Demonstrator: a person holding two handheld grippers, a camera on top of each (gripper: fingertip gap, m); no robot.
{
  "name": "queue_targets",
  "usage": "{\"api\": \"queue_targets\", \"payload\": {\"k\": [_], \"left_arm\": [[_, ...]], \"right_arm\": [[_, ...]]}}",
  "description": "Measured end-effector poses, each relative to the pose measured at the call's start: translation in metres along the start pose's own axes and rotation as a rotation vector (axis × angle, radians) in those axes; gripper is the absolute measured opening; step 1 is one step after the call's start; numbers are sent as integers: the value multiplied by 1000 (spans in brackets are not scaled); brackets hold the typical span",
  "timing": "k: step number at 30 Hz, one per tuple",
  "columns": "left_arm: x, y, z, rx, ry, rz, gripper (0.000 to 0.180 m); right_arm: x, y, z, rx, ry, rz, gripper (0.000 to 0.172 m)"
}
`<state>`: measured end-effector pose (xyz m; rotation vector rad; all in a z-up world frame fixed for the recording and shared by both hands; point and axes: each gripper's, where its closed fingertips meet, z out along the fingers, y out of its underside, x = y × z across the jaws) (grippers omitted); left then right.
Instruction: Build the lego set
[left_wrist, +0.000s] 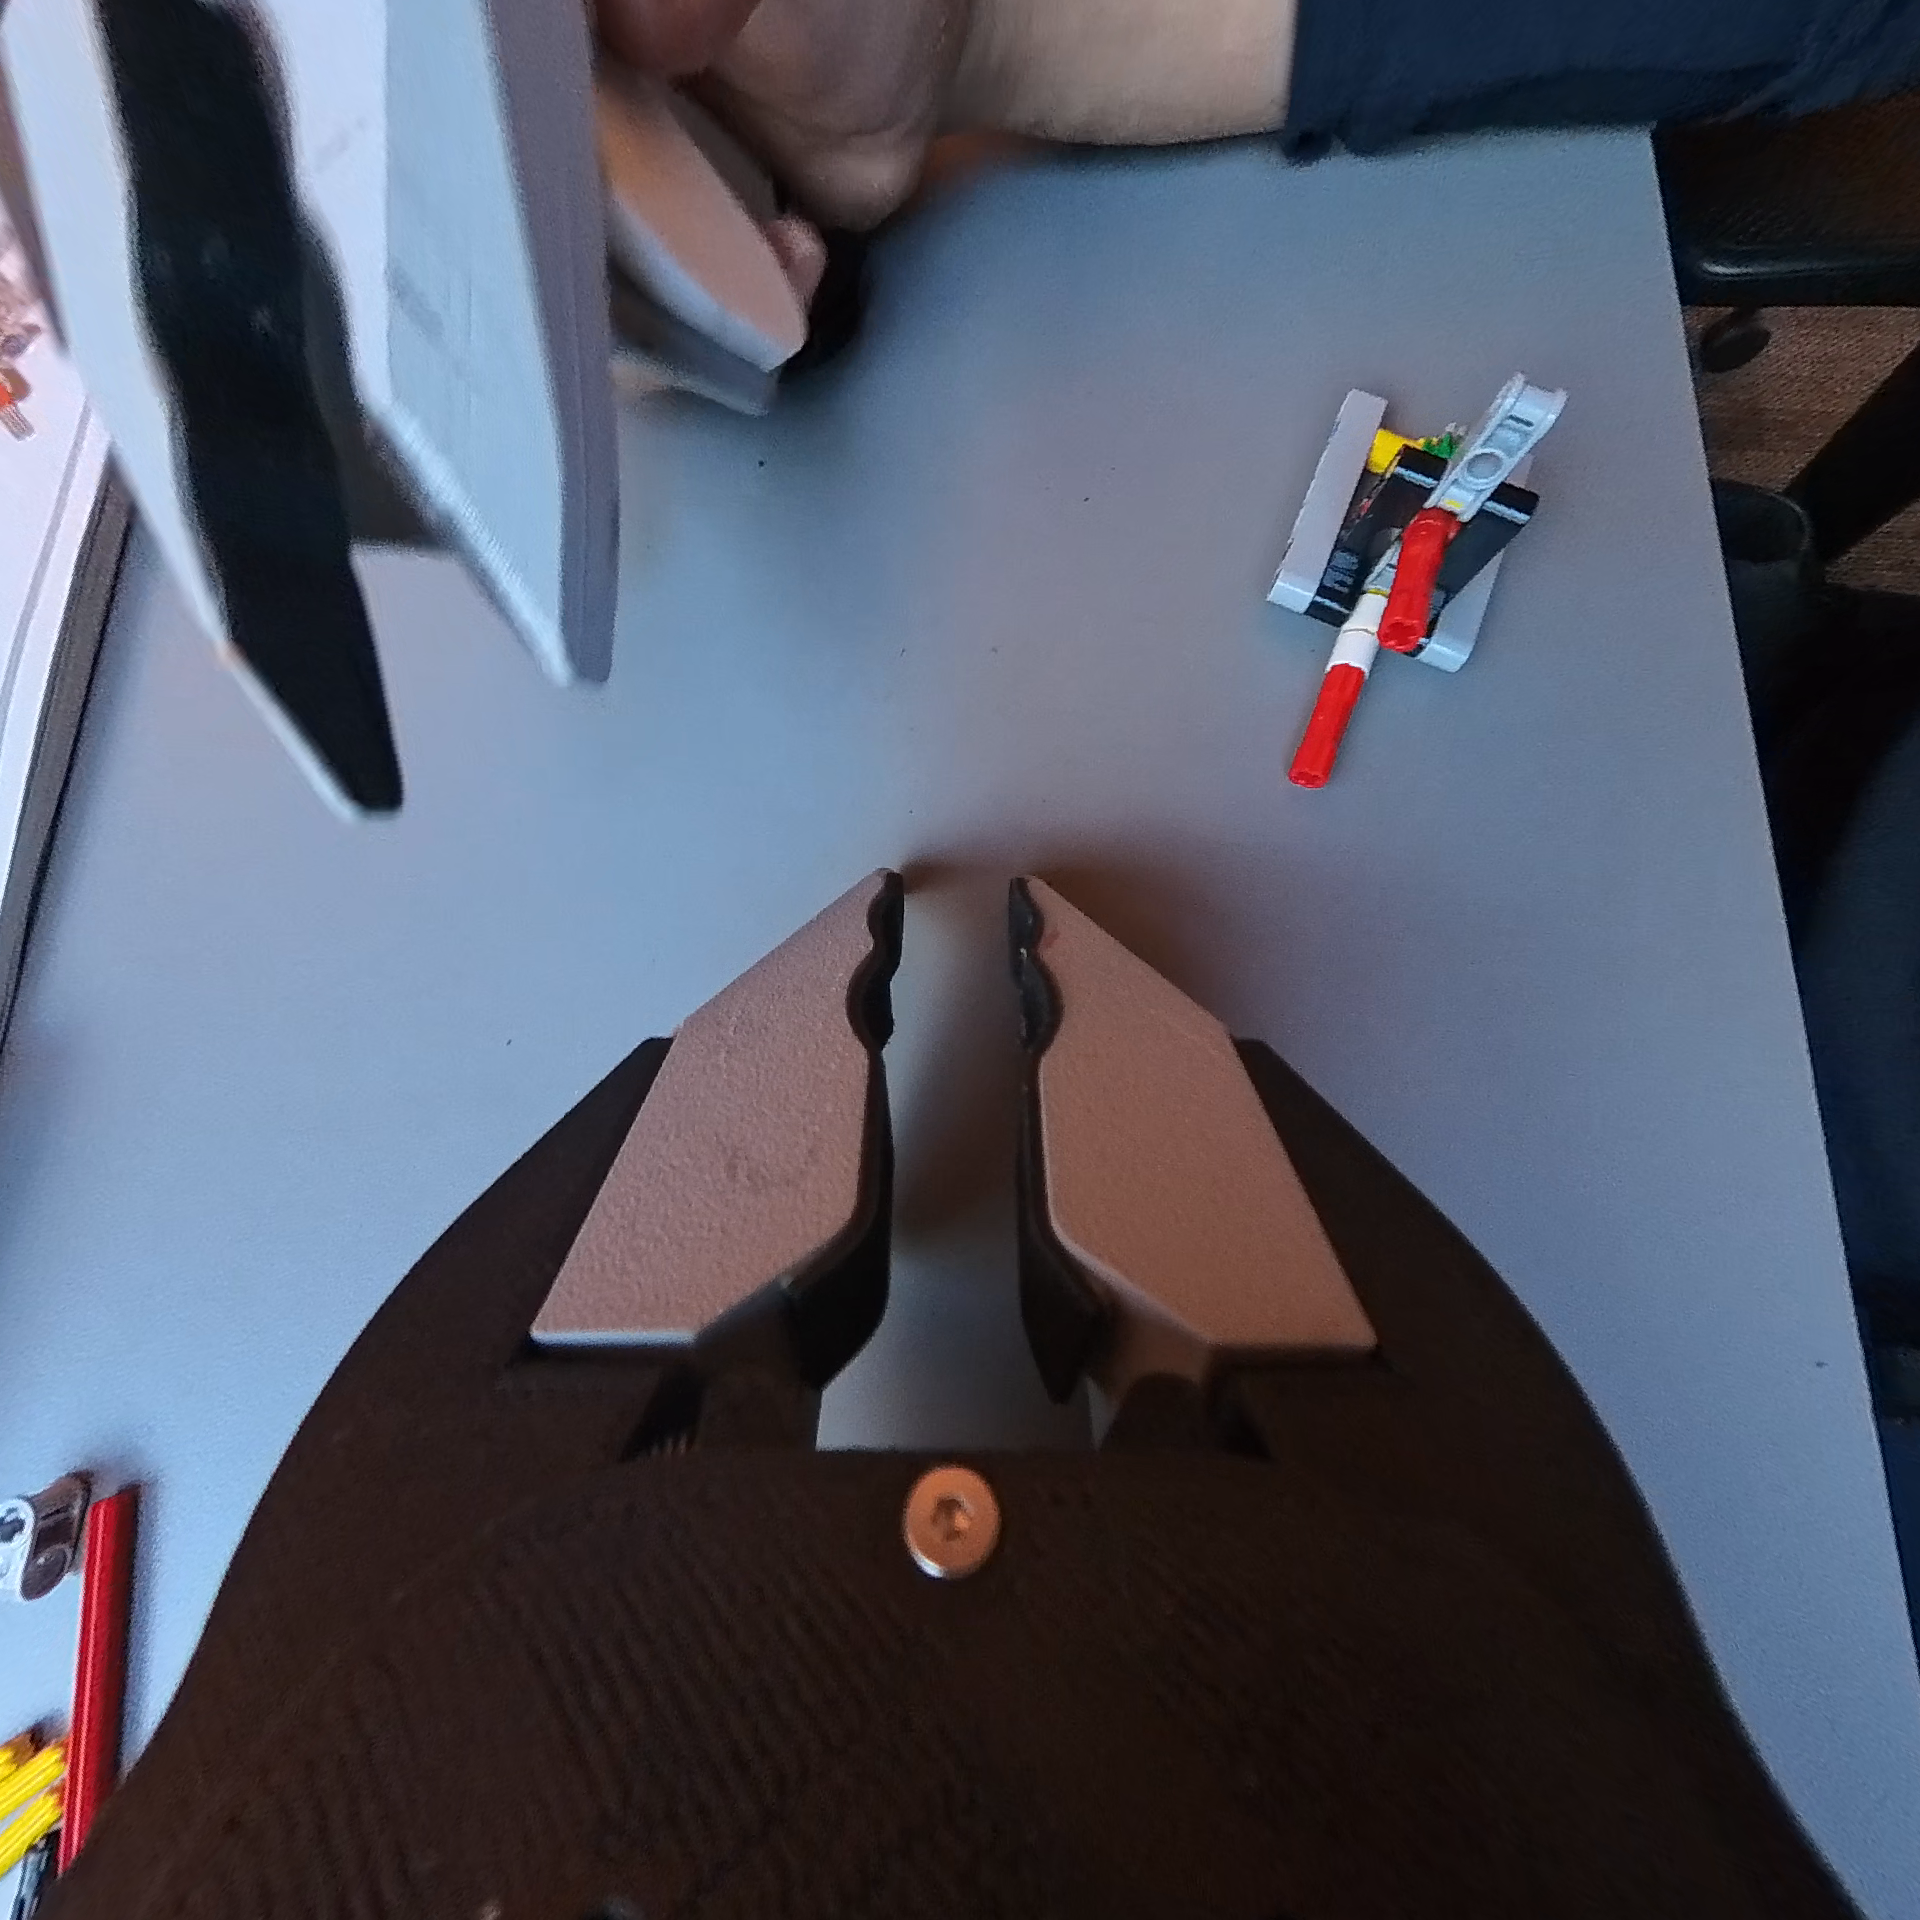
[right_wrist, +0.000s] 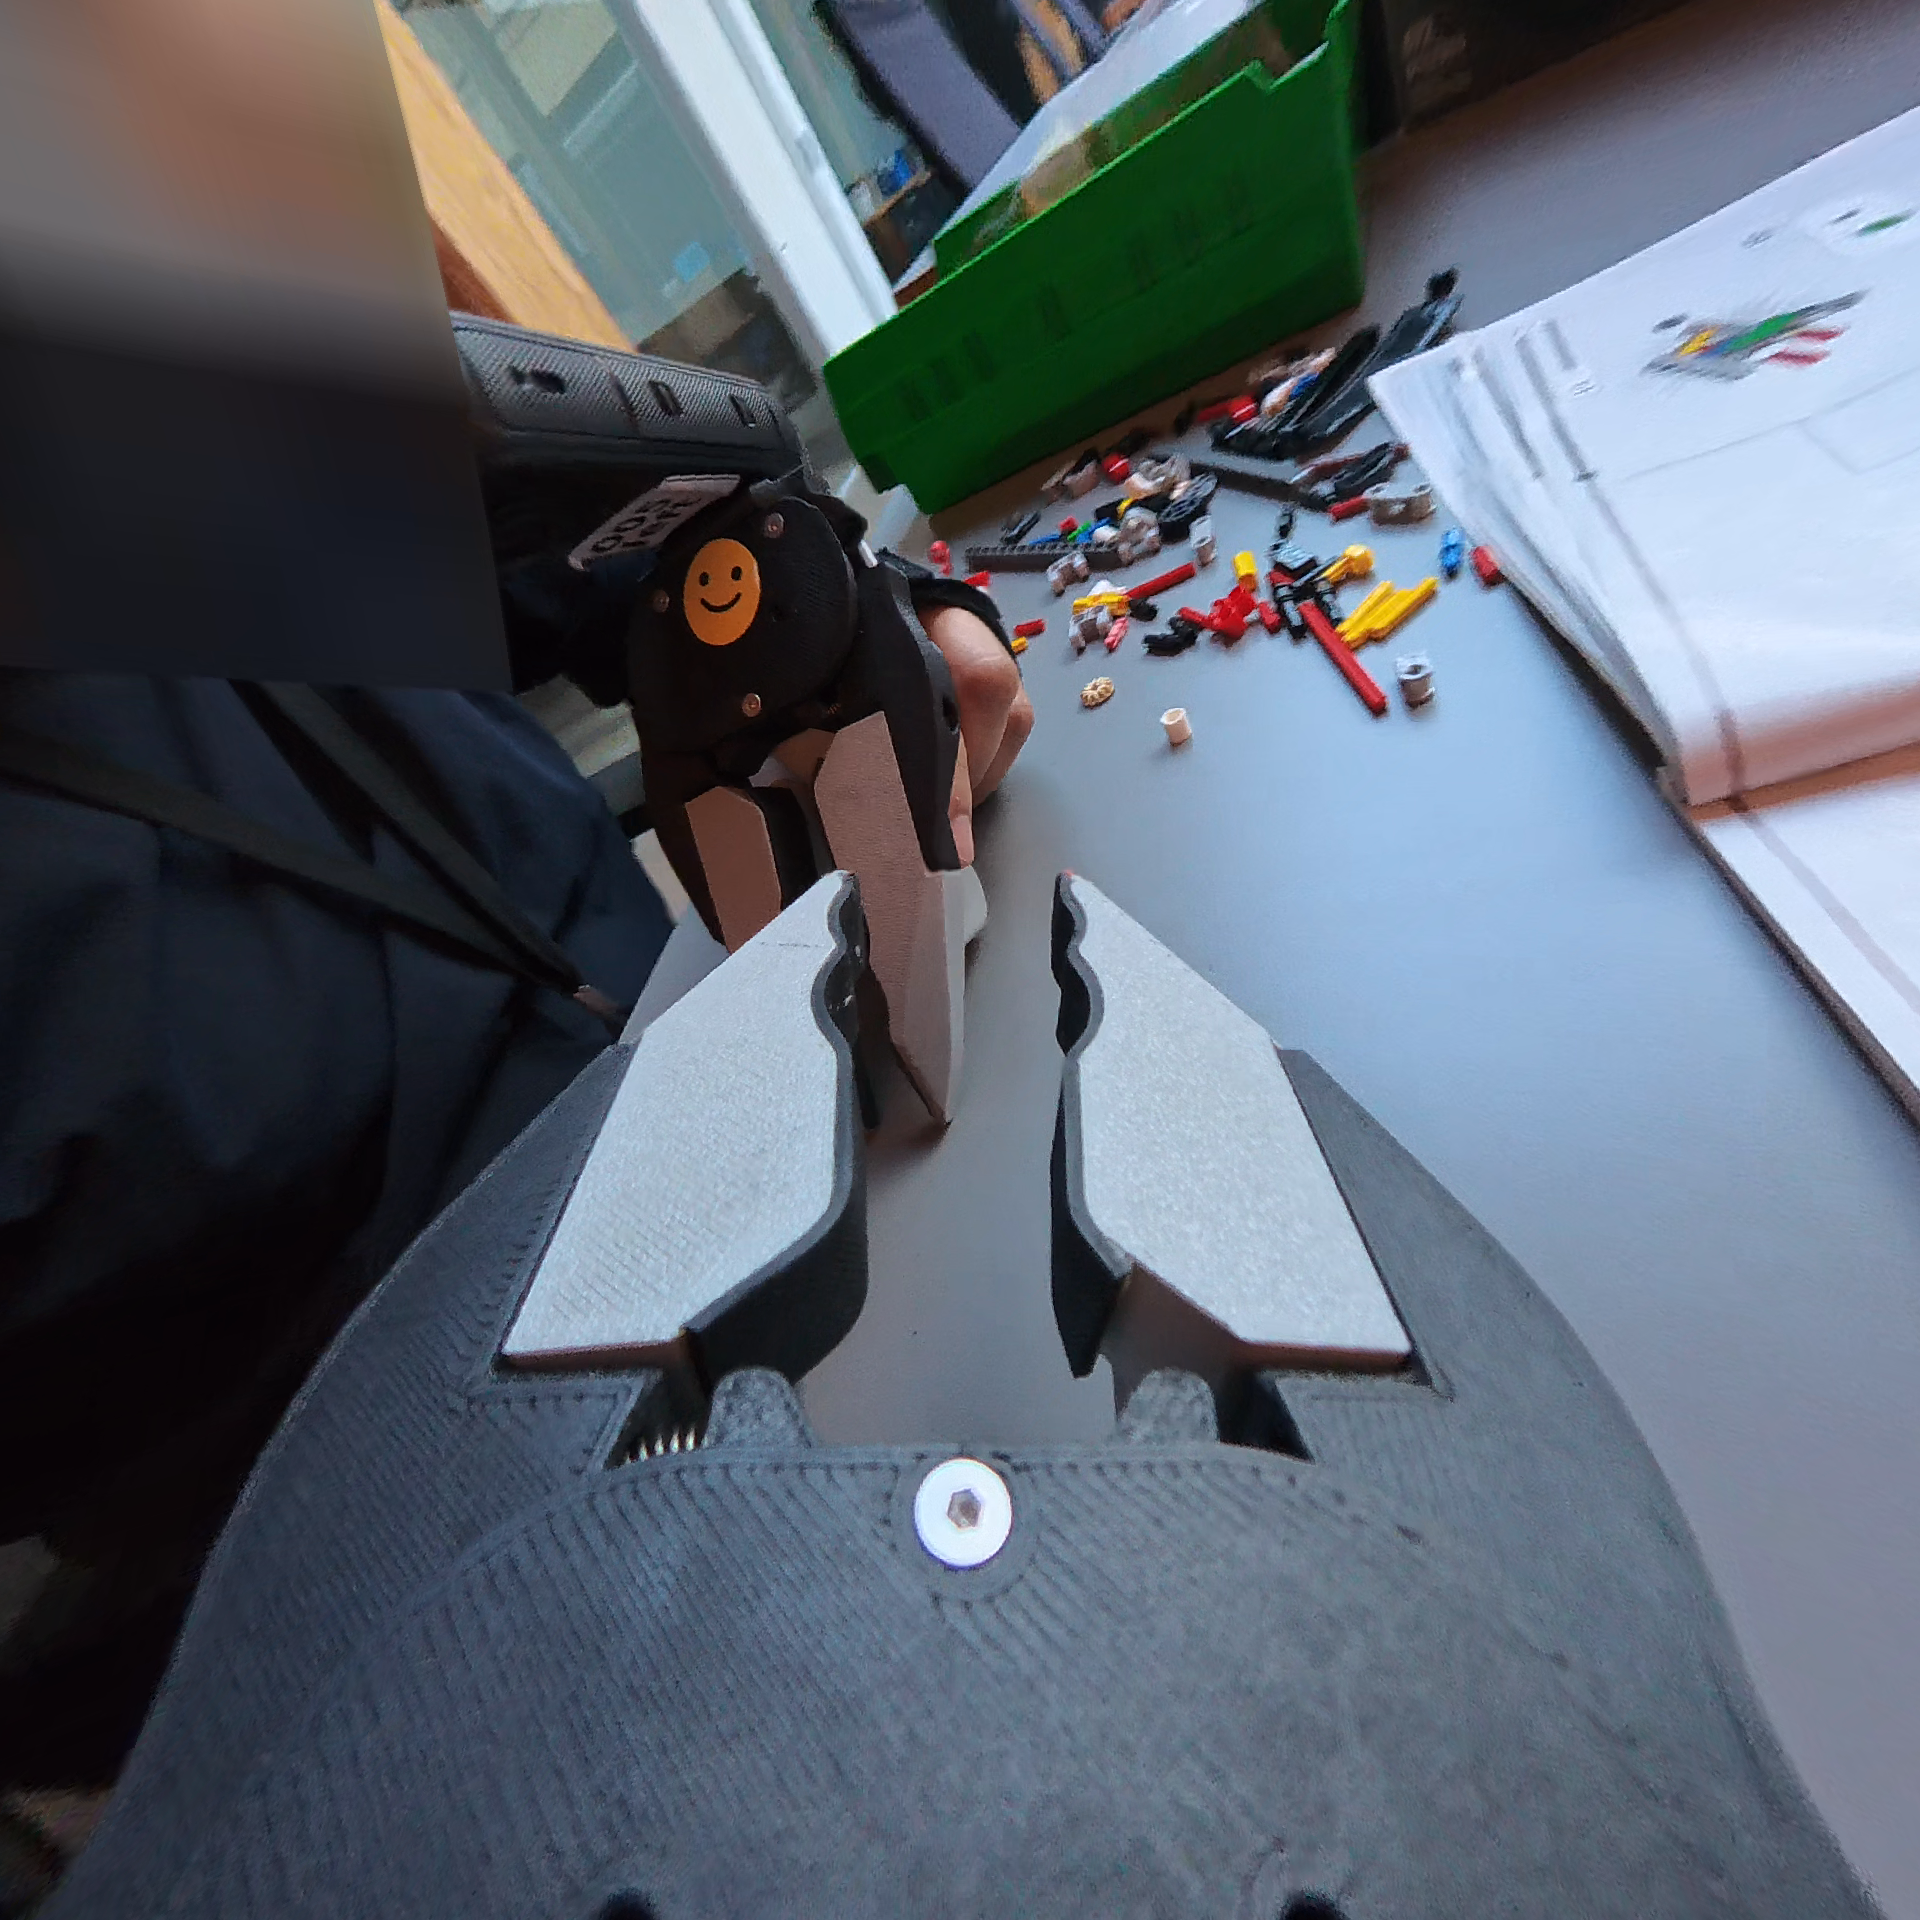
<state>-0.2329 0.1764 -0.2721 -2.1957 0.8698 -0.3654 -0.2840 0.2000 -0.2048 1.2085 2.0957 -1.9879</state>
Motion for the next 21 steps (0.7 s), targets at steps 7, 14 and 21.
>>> {"api": "queue_targets", "payload": {"k": [7, 14, 21], "left_arm": [[-1, 0, 0, 0, 6, 1, 19], [0, -1, 0, 2, -8, 27, 17], [-1, -1, 0, 1, -4, 10, 20]], "right_arm": [[-45, 22, -36, 62, 288, -72, 49], [-108, 72, -61, -38, 591, -104, 69], [-108, 125, -36, -368, 778, -185, 80]]}}
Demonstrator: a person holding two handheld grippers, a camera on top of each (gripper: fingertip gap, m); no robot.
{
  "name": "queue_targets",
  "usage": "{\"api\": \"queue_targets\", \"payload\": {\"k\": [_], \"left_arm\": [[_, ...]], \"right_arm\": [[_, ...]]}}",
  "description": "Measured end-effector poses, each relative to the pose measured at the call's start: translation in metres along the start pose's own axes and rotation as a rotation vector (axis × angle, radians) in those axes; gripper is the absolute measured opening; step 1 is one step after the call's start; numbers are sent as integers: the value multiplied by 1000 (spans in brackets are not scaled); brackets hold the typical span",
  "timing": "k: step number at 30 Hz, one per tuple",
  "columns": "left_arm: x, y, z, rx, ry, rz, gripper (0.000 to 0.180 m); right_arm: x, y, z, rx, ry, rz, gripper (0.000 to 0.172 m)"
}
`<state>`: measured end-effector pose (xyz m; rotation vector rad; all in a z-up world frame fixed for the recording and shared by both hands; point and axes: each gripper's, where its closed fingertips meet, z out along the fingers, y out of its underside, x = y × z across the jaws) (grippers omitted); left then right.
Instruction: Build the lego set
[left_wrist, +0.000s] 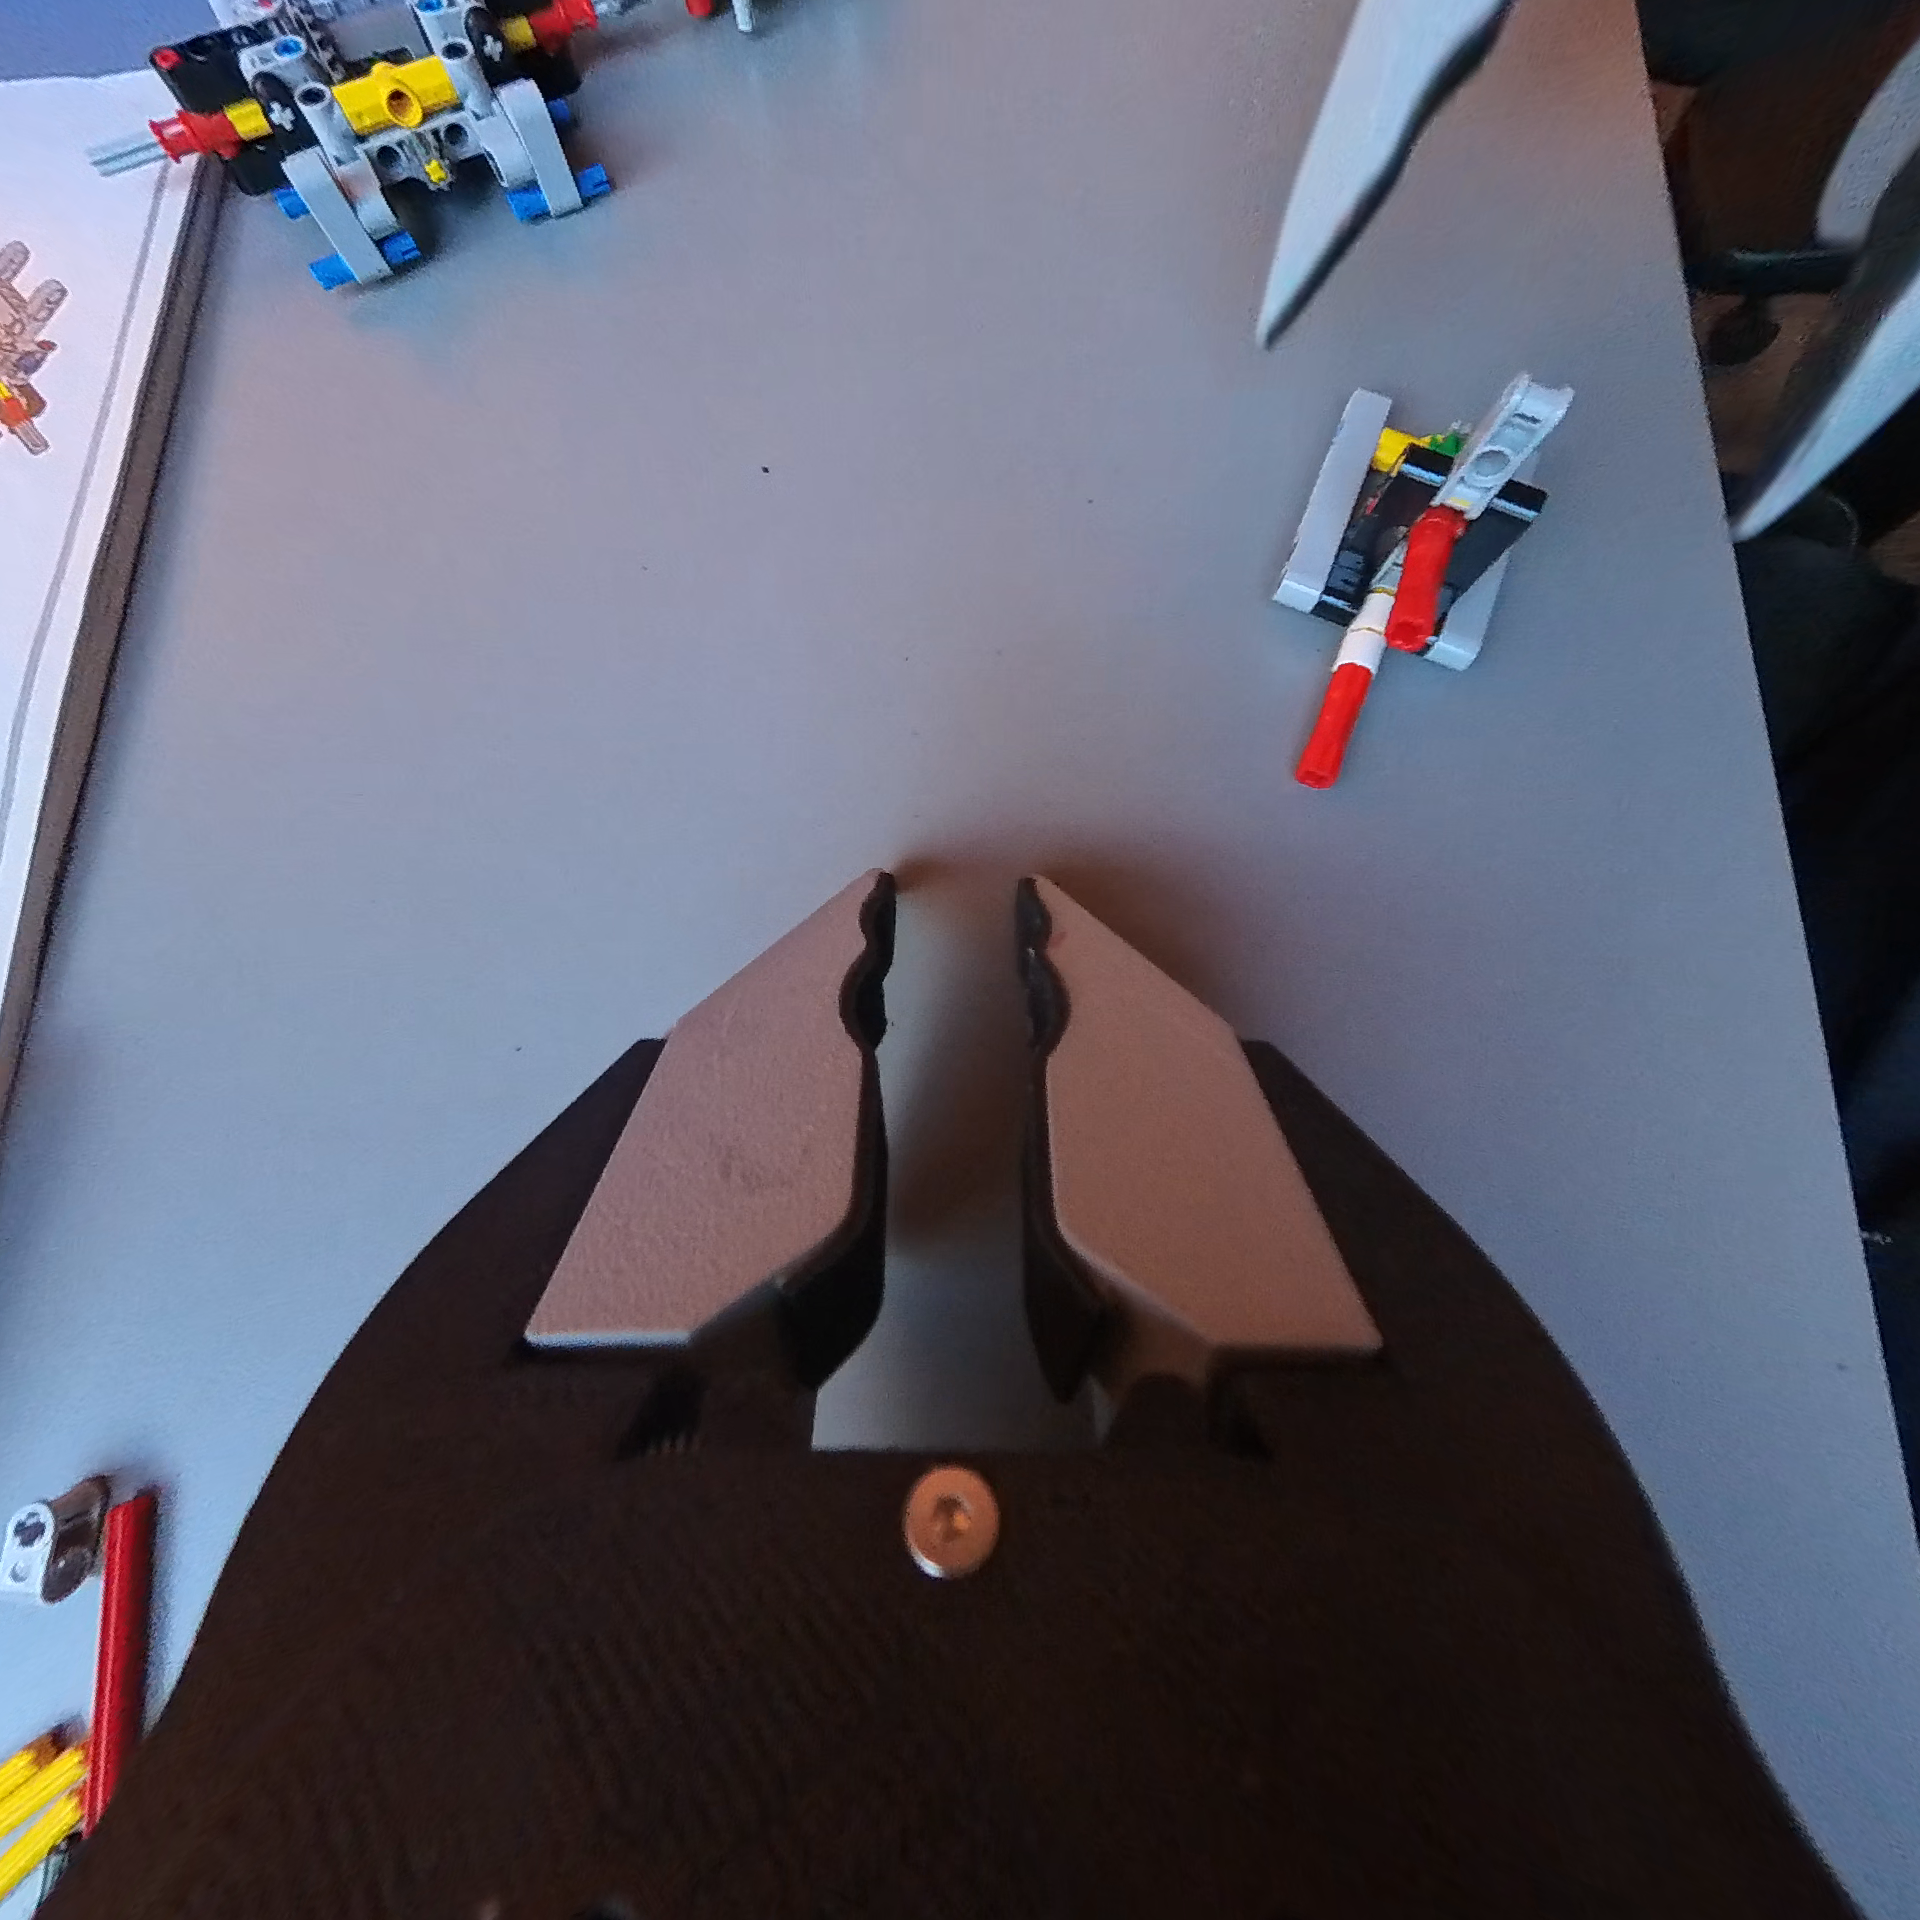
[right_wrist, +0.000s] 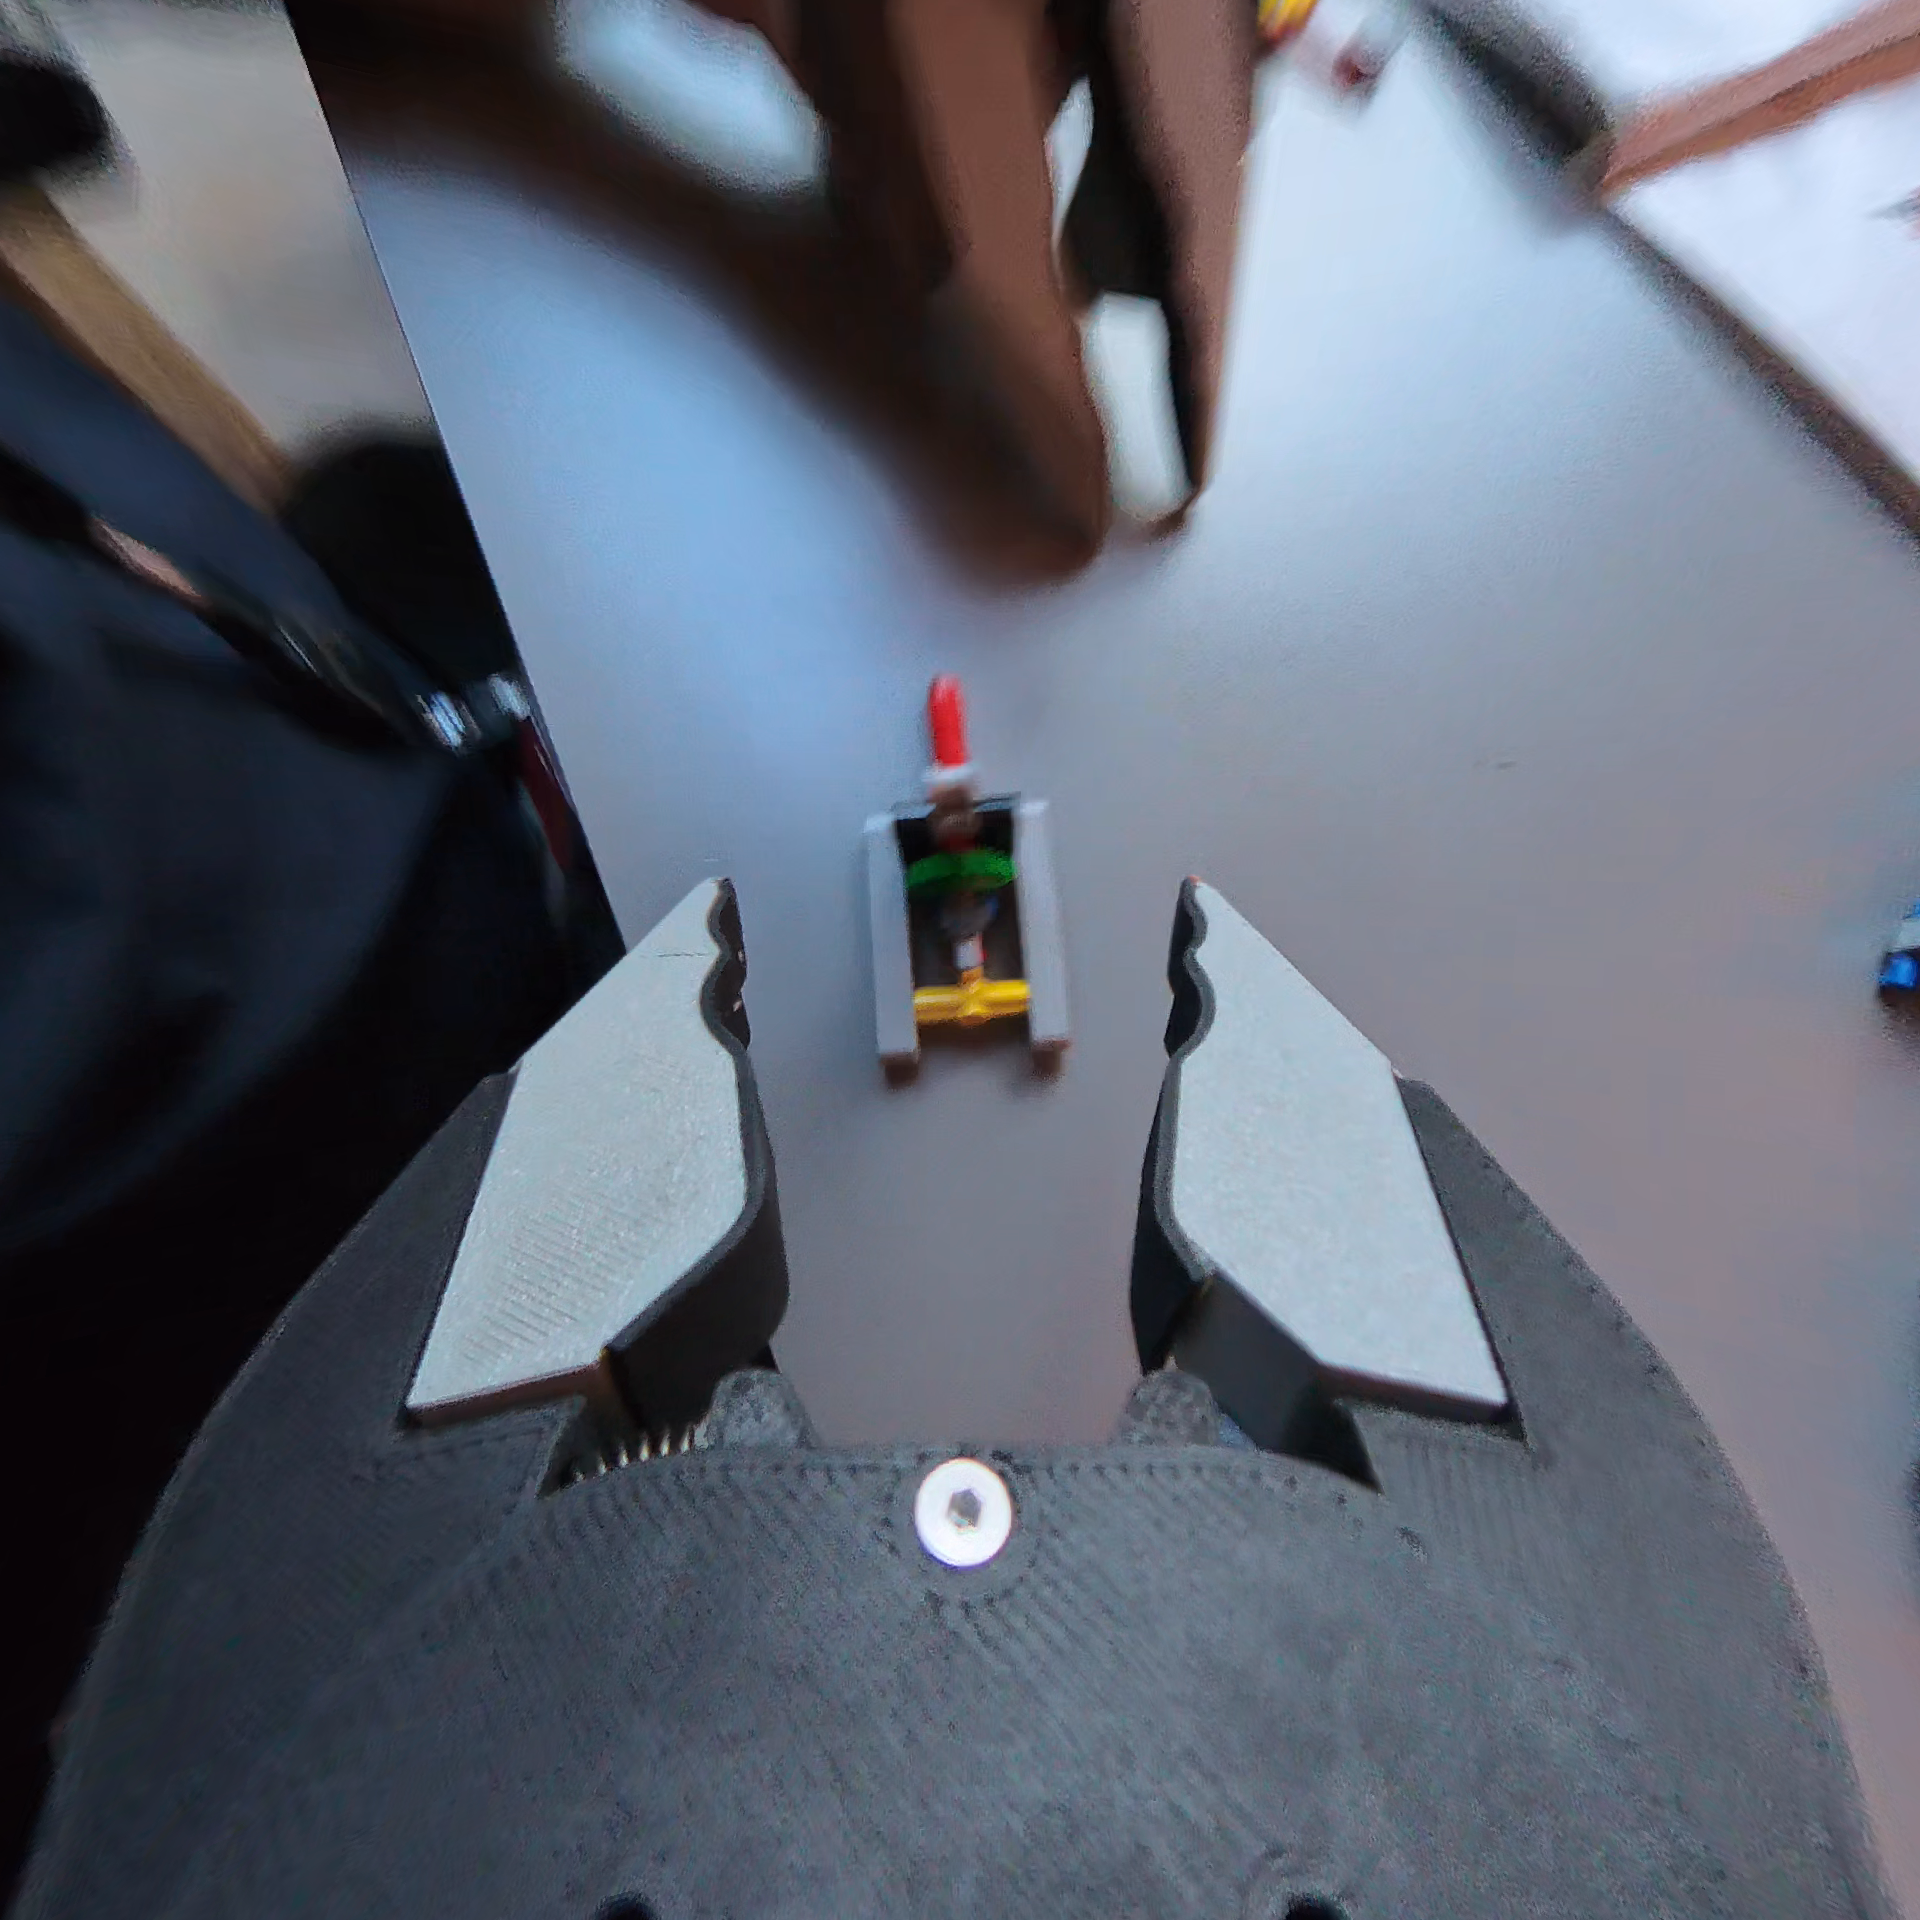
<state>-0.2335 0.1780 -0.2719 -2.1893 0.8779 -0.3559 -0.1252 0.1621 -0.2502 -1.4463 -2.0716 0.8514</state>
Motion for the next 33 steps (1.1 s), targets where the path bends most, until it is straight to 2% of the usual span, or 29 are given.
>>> {"api": "queue_targets", "payload": {"k": [3, 7, 11, 15, 22, 26, 30, 33], "left_arm": [[0, 0, 0, 0, -5, 5, 20], [0, 0, -1, 1, -33, 50, 20], [0, 0, -2, 1, -41, 95, 19], [4, 0, -5, 6, -39, 178, 26], [34, -33, -24, 199, -81, 469, 29], [41, -40, -32, 251, -88, 526, 30], [43, -34, -27, 216, -71, 530, 37], [50, -29, -21, 183, -46, 552, 30]], "right_arm": [[-1, 12, 17, -108, 97, -114, 76], [-5, 9, 22, -65, 65, -80, 37], [-1, 9, 20, -23, 5, 39, 38], [9, 4, 17, 26, -95, 256, 37], [11, -26, 13, 117, -500, 703, 37], [10, -34, 16, 107, -586, 753, 37], [11, -38, 18, 91, -642, 810, 37], [14, -41, 18, 80, -697, 870, 37]]}}
